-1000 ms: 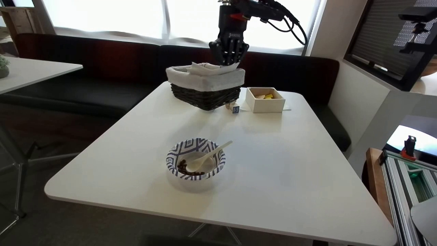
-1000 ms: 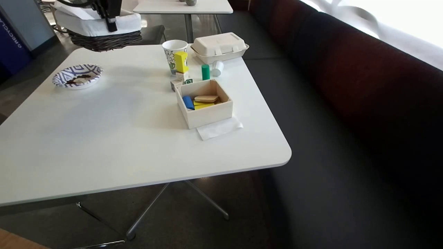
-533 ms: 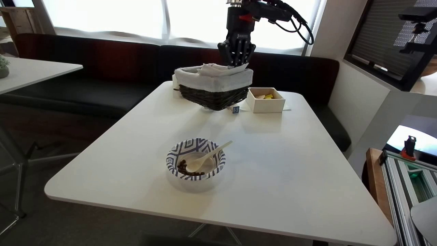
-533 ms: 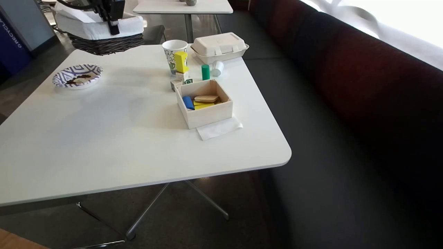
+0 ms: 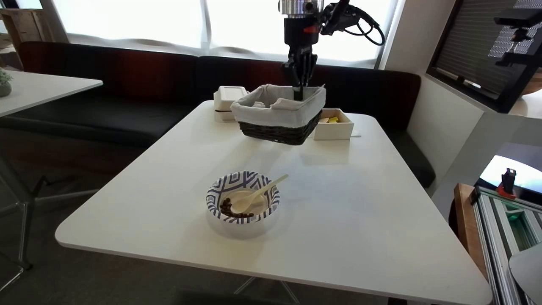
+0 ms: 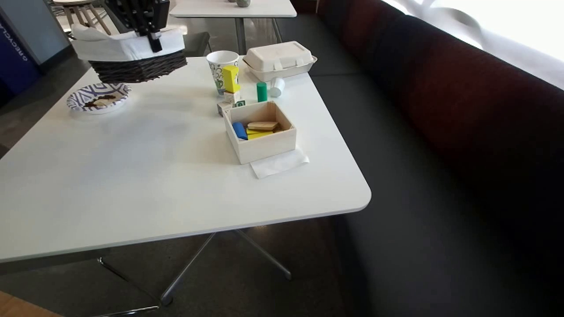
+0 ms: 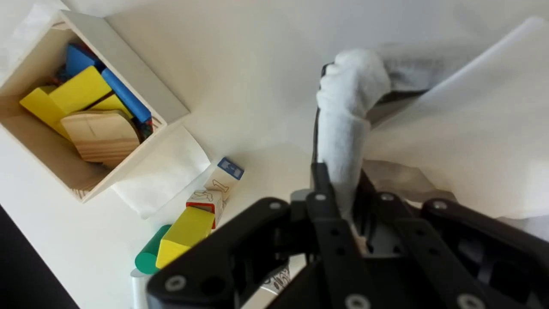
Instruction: Move the bowl on the table
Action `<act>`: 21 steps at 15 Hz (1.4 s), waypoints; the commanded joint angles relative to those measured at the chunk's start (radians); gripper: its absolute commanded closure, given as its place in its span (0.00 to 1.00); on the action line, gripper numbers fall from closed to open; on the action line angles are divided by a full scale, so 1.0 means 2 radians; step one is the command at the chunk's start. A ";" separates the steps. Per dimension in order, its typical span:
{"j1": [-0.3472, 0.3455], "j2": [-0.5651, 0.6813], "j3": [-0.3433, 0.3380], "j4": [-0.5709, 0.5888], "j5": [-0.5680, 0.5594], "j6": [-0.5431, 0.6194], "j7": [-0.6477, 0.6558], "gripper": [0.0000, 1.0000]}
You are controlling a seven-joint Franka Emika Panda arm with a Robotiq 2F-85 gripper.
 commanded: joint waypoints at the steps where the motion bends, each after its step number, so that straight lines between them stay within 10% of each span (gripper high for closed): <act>1: -0.011 0.000 -0.001 -0.019 -0.009 0.014 -0.094 0.96; 11: -0.042 0.052 0.003 -0.040 0.035 0.144 -0.192 0.96; 21: -0.060 0.114 0.008 -0.018 0.026 0.151 -0.205 0.96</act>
